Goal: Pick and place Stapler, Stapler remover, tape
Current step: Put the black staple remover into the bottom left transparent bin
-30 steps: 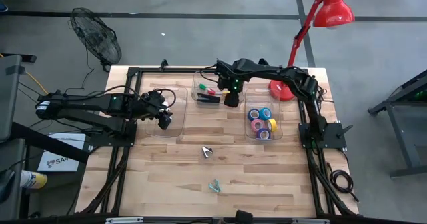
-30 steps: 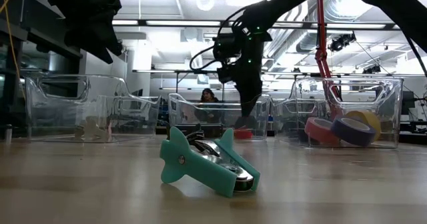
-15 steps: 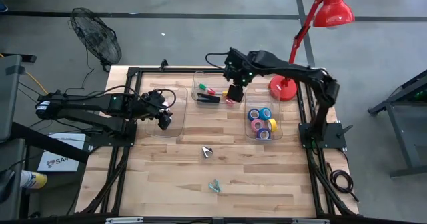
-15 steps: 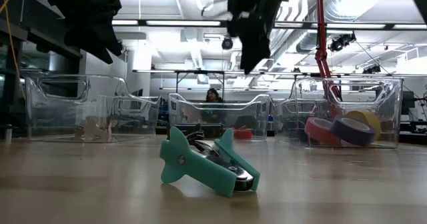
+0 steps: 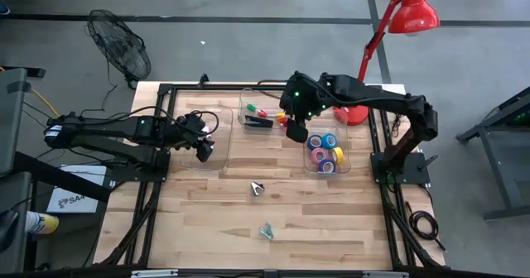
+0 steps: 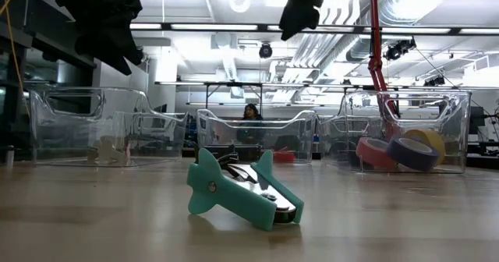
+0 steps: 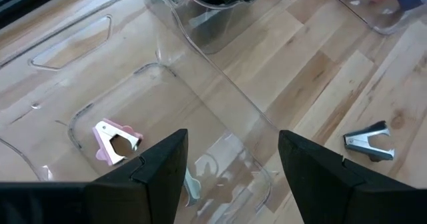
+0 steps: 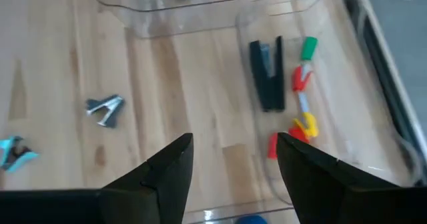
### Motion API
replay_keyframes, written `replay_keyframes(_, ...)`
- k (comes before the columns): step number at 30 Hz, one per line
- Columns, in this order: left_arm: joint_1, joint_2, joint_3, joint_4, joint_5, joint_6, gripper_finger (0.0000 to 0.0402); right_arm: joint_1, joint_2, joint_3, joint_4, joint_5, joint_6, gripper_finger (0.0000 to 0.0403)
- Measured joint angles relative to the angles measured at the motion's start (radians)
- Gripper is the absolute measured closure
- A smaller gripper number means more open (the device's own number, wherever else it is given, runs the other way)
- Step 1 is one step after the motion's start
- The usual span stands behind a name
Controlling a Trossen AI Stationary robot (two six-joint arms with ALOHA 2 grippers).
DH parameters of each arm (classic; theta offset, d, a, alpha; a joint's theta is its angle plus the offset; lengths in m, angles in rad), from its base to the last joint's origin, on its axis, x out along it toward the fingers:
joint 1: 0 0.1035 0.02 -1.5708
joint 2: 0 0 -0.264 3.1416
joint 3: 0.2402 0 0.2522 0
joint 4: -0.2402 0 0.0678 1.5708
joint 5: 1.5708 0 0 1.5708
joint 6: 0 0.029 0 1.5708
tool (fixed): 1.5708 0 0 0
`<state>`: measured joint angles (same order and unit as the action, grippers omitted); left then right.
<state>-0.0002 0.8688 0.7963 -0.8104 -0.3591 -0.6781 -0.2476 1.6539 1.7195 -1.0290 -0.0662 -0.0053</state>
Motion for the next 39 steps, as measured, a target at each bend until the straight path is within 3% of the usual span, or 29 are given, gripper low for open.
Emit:
replay_keyframes(17,0.0,0.0,0.0,-0.002,0.038,0.027,0.0172,0.168,0.006,-0.038,0.214,0.028,0.138,0.0198)
replay_keyframes(25,0.0,0.0,0.0,-0.006,0.042,0.045,0.0172,0.174,-0.084,-0.399,0.613,-0.1,0.282,0.0197)
replay_keyframes(39,0.0,0.0,0.0,-0.008,0.043,0.046,0.0172,0.192,-0.387,-0.949,1.189,-0.06,0.482,0.0198)
